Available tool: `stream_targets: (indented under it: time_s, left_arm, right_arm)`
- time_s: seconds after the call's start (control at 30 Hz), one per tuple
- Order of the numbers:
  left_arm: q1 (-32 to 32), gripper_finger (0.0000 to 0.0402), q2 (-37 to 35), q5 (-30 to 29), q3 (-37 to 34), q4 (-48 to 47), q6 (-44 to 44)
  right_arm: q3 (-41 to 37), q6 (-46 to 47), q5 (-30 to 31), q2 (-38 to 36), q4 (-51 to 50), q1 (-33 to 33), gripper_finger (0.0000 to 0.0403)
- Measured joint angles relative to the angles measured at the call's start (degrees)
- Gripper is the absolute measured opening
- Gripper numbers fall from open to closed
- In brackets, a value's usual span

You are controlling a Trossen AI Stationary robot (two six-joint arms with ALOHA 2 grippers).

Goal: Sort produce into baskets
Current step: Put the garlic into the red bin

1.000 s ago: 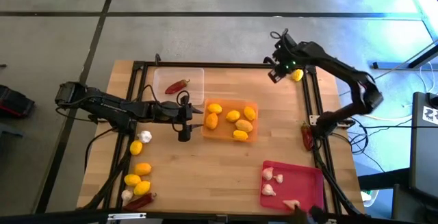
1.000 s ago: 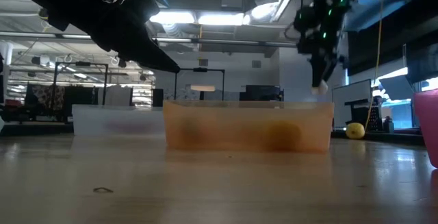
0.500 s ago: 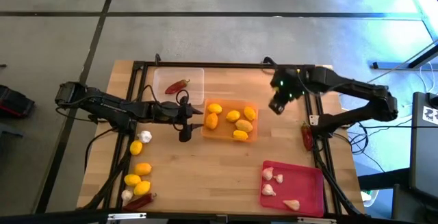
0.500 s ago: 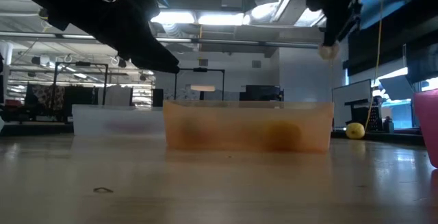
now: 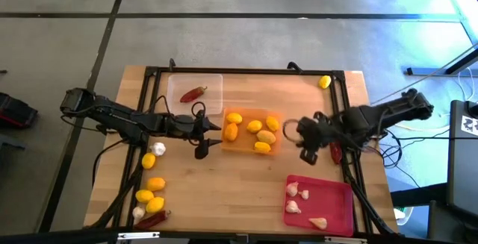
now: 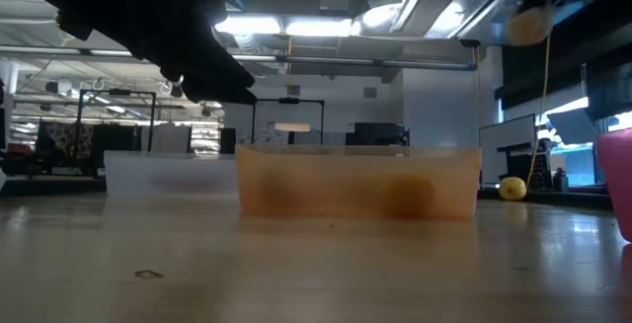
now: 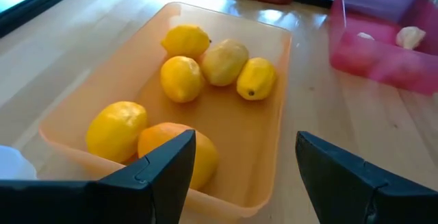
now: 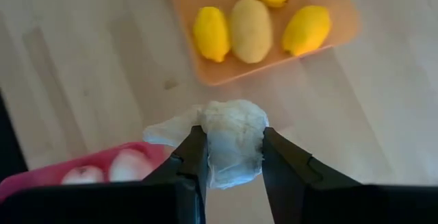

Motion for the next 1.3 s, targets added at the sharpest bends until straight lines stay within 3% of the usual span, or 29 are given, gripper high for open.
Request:
stream_targets:
  time_s: [0.3,0.57,0.73,1.13,1.3]
  left_arm:
    - [0.0,0.0246,0.0,-1.0,0.0,0.0,0.1]
    - [0.0,0.0246,0.0,-1.4,0.0,0.3,0.3]
    - [0.0,0.0246,0.0,-3.2,0.0,0.3,0.4]
    - [0.0,0.0246,0.0,-3.7,0.0,0.3,0.5]
    - [0.0,0.0246,0.0,-3.8,0.0,0.4,0.5]
  right_arm:
    - [-2.2,13.7,1.4,1.6,4.2,16.5,0.0097]
    - [-8.6,22.6,-1.4,6.0,11.9,24.5,0.0097]
    - [-10.7,26.8,-7.7,10.2,13.4,26.8,0.0097]
    - [-11.0,27.3,-8.0,19.4,14.7,27.8,0.0097]
    - [-11.1,27.3,-10.9,21.1,14.4,27.1,0.0106]
